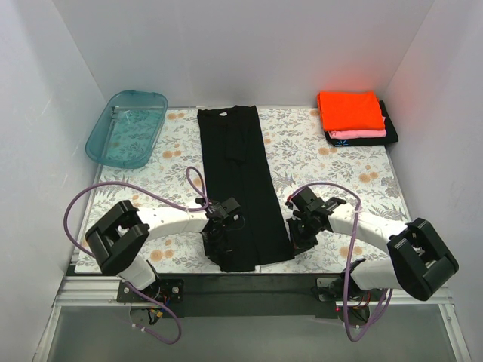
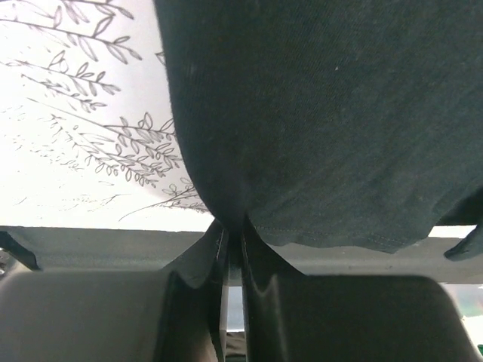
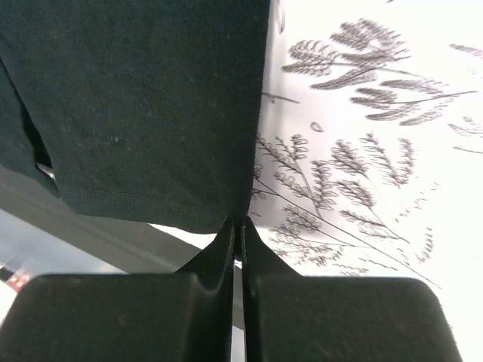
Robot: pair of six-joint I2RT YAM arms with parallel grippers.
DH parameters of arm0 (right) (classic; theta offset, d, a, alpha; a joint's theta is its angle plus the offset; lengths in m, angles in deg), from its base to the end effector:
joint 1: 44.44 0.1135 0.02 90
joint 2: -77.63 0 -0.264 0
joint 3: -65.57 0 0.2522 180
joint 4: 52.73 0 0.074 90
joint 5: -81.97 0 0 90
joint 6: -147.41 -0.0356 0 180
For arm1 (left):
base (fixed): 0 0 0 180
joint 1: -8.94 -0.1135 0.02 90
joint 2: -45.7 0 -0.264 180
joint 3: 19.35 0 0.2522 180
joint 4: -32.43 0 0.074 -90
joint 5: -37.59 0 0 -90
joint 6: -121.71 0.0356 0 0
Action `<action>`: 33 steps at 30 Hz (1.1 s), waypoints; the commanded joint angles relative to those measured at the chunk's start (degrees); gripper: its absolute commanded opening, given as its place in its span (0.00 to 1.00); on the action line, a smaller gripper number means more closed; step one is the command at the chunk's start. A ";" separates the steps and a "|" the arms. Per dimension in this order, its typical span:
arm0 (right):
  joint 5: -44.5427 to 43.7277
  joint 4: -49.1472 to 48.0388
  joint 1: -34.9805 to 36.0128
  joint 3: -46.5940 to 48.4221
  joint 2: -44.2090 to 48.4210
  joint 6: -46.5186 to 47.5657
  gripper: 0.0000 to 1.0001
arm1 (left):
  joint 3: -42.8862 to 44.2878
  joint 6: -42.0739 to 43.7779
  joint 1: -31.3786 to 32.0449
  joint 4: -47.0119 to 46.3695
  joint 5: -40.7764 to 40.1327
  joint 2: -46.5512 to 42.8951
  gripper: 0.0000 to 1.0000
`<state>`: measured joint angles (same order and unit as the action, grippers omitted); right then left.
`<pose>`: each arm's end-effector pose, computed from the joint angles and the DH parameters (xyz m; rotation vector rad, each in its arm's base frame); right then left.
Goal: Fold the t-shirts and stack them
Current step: Fold the tshirt
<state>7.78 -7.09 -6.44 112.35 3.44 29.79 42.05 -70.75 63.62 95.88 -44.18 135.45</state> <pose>0.1544 0.1329 0.1479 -0.3316 2.9675 0.5894 0.1331 -0.1966 0.1486 1.2159 -2.7367 -0.0034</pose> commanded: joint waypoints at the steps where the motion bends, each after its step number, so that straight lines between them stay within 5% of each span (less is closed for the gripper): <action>1: -4.91 3.80 -0.03 3.88 0.28 2.13 0.01 | 1.92 0.23 -0.44 2.34 -2.25 -3.53 0.00; 8: -6.67 4.25 -2.66 22.06 -6.48 5.99 0.01 | 7.72 7.96 -14.93 -2.31 -1.81 -7.23 0.00; 16: -9.84 2.40 -6.79 40.18 -19.93 10.03 0.01 | 19.77 19.04 -27.50 -8.46 -6.64 0.50 0.00; 33: -9.13 -7.97 -10.75 53.91 -34.52 15.05 0.01 | 22.76 29.77 -34.37 -27.45 -10.69 10.26 0.00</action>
<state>-1.84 -11.92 -16.67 163.27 -29.87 43.43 63.05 -43.84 29.83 72.91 -53.36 145.53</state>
